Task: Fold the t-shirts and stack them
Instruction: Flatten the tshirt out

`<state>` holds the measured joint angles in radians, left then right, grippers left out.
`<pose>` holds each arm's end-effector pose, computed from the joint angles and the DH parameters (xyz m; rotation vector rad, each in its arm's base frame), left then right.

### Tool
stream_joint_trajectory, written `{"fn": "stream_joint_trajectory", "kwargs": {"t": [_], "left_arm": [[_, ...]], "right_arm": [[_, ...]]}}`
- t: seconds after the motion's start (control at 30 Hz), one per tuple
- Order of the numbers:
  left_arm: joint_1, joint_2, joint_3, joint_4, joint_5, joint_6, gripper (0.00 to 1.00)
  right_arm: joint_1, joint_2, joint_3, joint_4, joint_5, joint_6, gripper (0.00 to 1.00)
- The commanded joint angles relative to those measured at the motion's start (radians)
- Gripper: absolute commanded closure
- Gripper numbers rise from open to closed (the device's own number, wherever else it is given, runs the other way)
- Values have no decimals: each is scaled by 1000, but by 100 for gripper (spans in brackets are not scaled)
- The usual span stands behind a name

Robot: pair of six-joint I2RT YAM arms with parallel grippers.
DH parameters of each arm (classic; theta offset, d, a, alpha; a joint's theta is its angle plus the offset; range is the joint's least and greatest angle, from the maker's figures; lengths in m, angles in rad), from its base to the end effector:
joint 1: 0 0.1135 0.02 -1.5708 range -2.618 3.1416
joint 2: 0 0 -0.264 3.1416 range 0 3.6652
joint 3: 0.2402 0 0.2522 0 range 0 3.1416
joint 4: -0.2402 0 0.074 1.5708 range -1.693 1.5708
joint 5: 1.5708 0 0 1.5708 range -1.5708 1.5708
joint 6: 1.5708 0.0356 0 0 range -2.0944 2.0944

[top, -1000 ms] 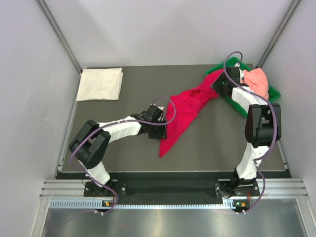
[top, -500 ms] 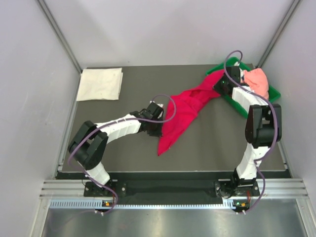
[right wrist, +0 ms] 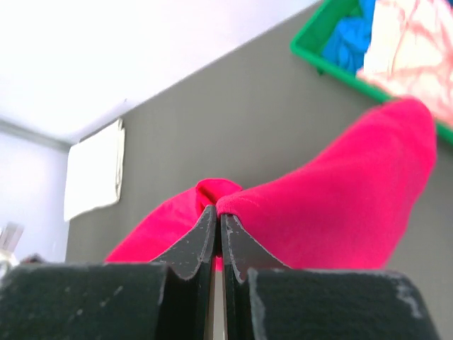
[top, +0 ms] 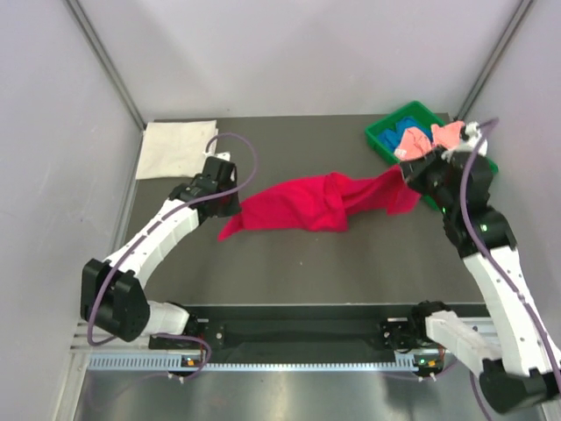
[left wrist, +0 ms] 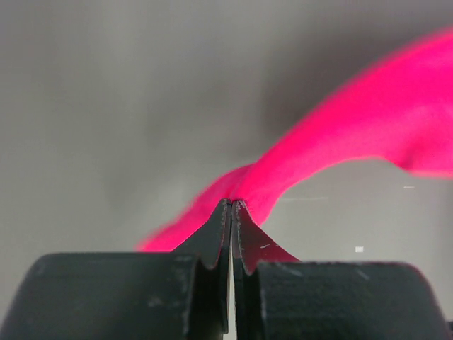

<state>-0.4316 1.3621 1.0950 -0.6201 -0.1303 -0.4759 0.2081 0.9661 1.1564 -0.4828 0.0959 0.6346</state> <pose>0.2621 -0.1156 0.2802 -0.1116 2.4601 -0.2396 0.2002 0.0388 0.4044 0.4659 1.8330 0.4918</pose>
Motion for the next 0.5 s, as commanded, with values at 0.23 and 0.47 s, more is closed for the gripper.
{"fn": "stream_joint_trajectory", "kwargs": {"t": [0.23, 0.47], "left_arm": [[-7, -89, -34, -72, 43, 69, 48], [-337, -92, -33, 158, 52, -79, 46]], "right_arm": [[83, -316, -322, -139, 4, 120, 100], [83, -326, -322, -100, 4, 113, 100]]}}
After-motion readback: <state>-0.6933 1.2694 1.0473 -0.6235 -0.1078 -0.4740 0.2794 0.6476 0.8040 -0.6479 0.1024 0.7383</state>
